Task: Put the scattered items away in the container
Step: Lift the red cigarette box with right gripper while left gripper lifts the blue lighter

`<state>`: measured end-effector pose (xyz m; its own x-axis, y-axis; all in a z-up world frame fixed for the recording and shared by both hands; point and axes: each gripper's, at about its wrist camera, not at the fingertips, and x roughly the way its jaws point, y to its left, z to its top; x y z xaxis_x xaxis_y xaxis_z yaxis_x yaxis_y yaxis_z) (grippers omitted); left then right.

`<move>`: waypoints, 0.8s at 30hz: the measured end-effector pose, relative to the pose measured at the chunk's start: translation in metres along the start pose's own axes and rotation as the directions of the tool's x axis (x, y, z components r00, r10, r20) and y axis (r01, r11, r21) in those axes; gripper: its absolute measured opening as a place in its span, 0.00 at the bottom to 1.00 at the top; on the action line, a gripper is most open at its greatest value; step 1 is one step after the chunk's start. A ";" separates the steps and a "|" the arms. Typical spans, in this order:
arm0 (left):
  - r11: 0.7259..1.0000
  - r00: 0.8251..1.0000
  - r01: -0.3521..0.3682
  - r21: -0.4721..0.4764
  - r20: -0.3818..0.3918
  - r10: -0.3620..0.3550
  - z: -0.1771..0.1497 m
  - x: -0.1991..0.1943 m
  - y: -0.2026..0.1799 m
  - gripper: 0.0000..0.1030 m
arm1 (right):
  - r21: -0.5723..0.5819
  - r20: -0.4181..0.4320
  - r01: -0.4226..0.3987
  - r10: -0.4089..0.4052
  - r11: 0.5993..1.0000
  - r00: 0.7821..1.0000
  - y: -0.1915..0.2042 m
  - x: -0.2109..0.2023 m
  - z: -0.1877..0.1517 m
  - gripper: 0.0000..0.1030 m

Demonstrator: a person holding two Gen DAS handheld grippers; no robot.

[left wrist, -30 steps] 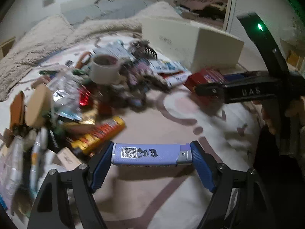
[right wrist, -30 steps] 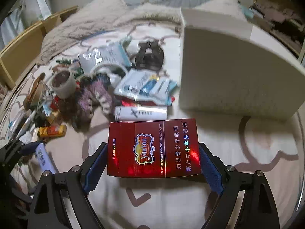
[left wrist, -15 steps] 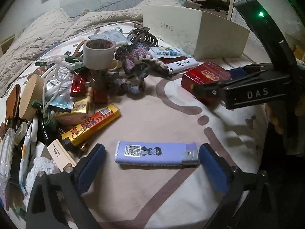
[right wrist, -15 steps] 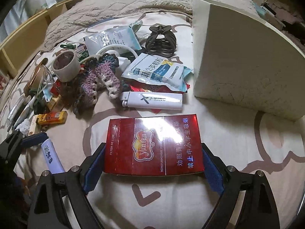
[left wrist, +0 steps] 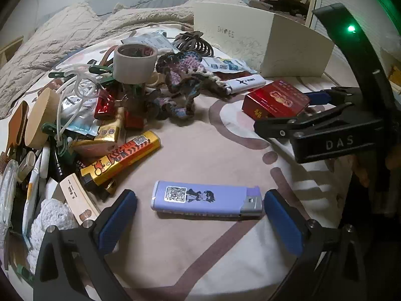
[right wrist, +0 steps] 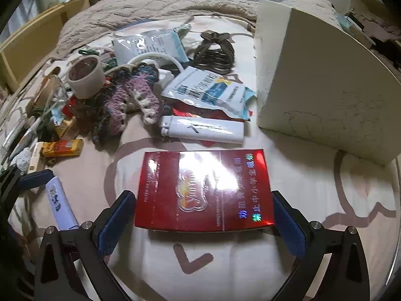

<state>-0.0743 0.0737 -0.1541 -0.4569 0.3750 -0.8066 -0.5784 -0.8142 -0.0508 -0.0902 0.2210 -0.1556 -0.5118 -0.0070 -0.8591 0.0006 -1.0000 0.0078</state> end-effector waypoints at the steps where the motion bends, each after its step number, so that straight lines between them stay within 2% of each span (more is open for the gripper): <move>1: 1.000 1.000 0.001 0.001 0.002 -0.001 0.000 -0.001 0.000 1.00 | 0.006 -0.001 0.001 -0.001 1.000 1.000 0.000 -0.001 0.000 1.00; 4: 1.000 1.000 0.015 0.012 0.013 -0.015 0.000 -0.003 -0.002 0.99 | 0.017 0.000 -0.025 0.025 1.000 1.000 -0.003 -0.006 -0.002 0.99; 6: 1.000 0.999 0.026 0.018 0.026 -0.026 0.000 -0.005 -0.004 0.98 | 0.016 0.000 -0.028 0.028 0.999 1.000 -0.001 -0.007 -0.002 0.88; 8: 0.999 0.999 0.030 0.024 0.029 -0.031 0.000 -0.005 -0.006 0.97 | 0.010 0.002 -0.024 0.024 1.000 1.000 0.000 -0.007 -0.003 0.88; 10: 0.999 0.999 0.039 0.030 0.025 -0.040 0.000 -0.005 -0.008 0.89 | 0.002 0.006 -0.028 0.028 1.000 1.000 0.000 -0.007 -0.003 0.88; 16: 0.999 0.999 0.031 0.035 0.033 -0.032 -0.001 -0.007 -0.009 0.78 | 0.005 0.014 -0.030 0.030 1.000 0.999 -0.004 -0.006 0.001 0.88; 24: 0.999 0.998 0.032 0.015 0.055 -0.033 -0.001 -0.011 -0.008 0.78 | 0.025 0.080 -0.064 0.062 0.998 0.995 -0.008 -0.021 0.004 0.88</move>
<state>-0.0638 0.0753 -0.1453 -0.4745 0.4252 -0.7708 -0.6028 -0.7950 -0.0675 -0.0831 0.2289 -0.1359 -0.5781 -0.0689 -0.8130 0.0122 -0.9970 0.0758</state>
